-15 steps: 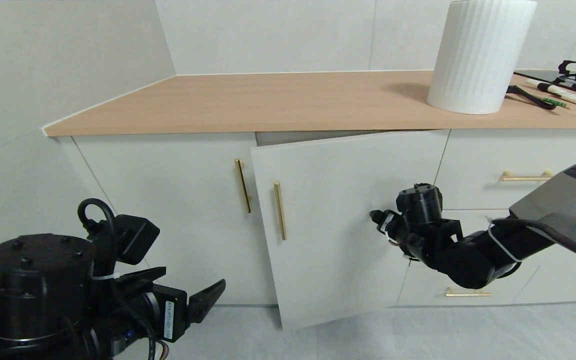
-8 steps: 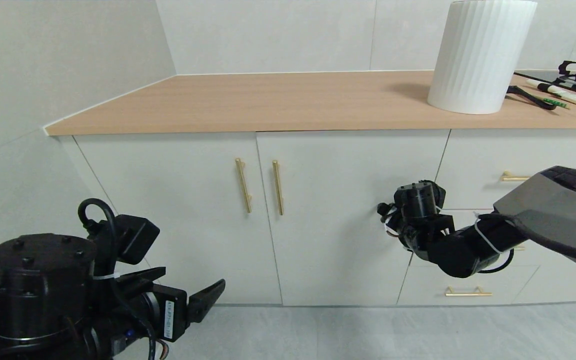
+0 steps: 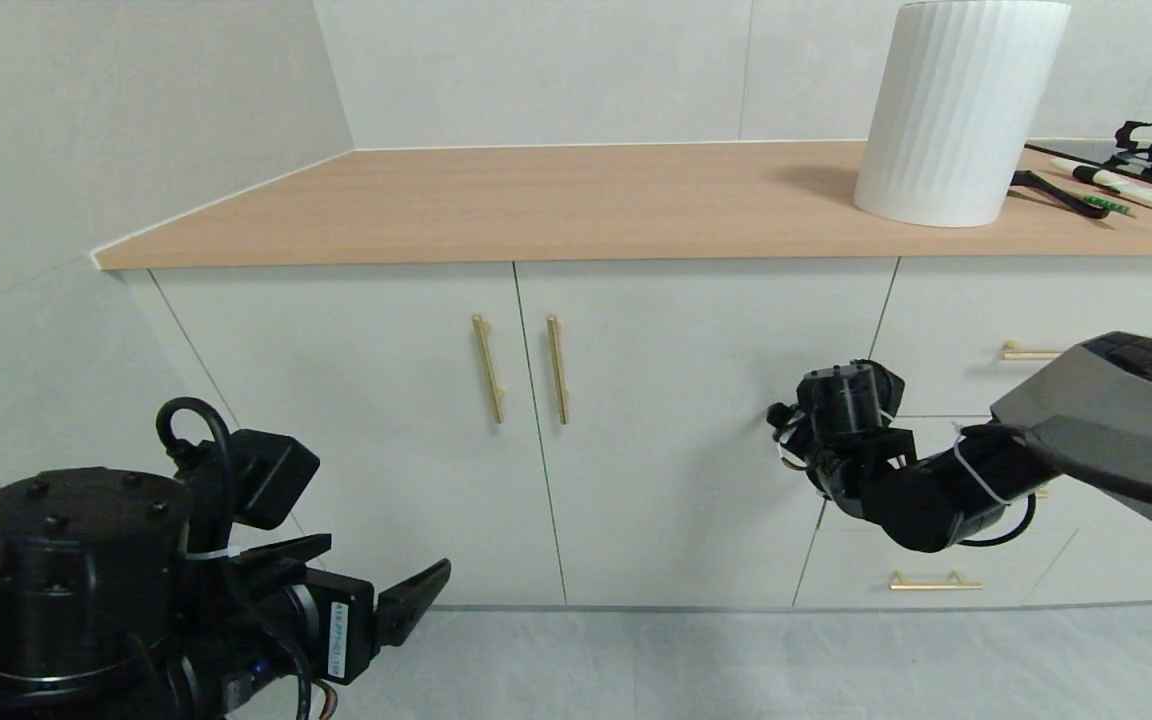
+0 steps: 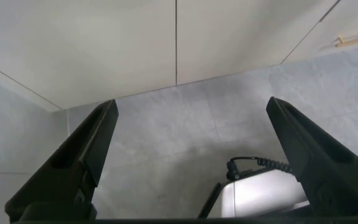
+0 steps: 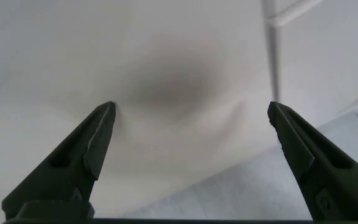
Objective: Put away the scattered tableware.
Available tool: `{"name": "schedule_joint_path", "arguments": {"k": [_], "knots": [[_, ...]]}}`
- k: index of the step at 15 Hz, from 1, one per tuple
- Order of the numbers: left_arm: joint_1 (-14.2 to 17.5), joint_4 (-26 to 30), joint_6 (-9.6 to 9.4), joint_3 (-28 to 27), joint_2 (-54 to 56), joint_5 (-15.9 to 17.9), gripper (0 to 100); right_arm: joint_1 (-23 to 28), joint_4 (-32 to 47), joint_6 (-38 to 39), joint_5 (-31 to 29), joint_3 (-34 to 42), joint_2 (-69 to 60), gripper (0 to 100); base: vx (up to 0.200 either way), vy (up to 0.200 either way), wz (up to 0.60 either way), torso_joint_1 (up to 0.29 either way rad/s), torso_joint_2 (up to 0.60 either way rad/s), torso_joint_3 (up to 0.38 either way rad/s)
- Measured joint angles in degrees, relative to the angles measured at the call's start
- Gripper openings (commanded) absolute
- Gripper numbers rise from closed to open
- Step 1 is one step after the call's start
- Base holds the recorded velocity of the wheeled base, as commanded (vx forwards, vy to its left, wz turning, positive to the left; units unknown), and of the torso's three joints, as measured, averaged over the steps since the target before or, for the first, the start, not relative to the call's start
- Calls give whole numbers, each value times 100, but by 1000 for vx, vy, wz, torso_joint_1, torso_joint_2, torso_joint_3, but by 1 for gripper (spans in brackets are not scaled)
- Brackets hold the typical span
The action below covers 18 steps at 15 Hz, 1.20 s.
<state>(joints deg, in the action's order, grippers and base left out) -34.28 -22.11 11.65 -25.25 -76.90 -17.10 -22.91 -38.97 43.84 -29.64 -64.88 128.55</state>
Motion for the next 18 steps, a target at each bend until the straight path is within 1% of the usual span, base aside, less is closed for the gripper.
{"name": "schedule_joint_path", "arguments": {"k": [2,4,7,8,10,11,13,14,16,17,18], "knots": [[0,-18,9,0,11,-11,100,-104,22,-43,435,438,-344,100,0,0,0,0,0,0],[61,-29,11,-5,50,-44,100,-176,28,-271,796,903,-870,100,0,0,0,0,0,0],[389,-49,24,-113,400,-240,100,-184,20,-851,933,1742,-1996,100,0,0,0,0,0,0],[501,-29,72,-96,618,-271,100,-168,13,-1007,952,2065,-2442,100,0,0,0,0,0,0],[653,-5,241,177,1202,-297,100,-134,0,-1357,952,2861,-3412,100,0,0,0,0,0,0],[694,6,293,372,1495,-301,100,-115,2,-1530,923,3257,-3911,100,0,0,0,0,0,0],[761,50,310,858,2293,-293,100,-62,20,-1913,892,3997,-5044,100,0,0,0,0,0,0],[835,156,290,1097,2793,-279,100,-13,77,-2150,884,4372,-5725,100,0,0,0,0,0,0],[1047,699,246,1406,3858,-230,100,100,389,-2679,868,4981,-7092,100,0,0,0,0,0,0],[1165,1119,238,1458,4313,-200,100,168,750,-2911,864,5196,-7753,100,0,0,0,0,0,0],[1336,1676,228,1464,4868,-134,100,277,1224,-3144,857,5353,-8490,100,0,0,0,0,0,0]]}}
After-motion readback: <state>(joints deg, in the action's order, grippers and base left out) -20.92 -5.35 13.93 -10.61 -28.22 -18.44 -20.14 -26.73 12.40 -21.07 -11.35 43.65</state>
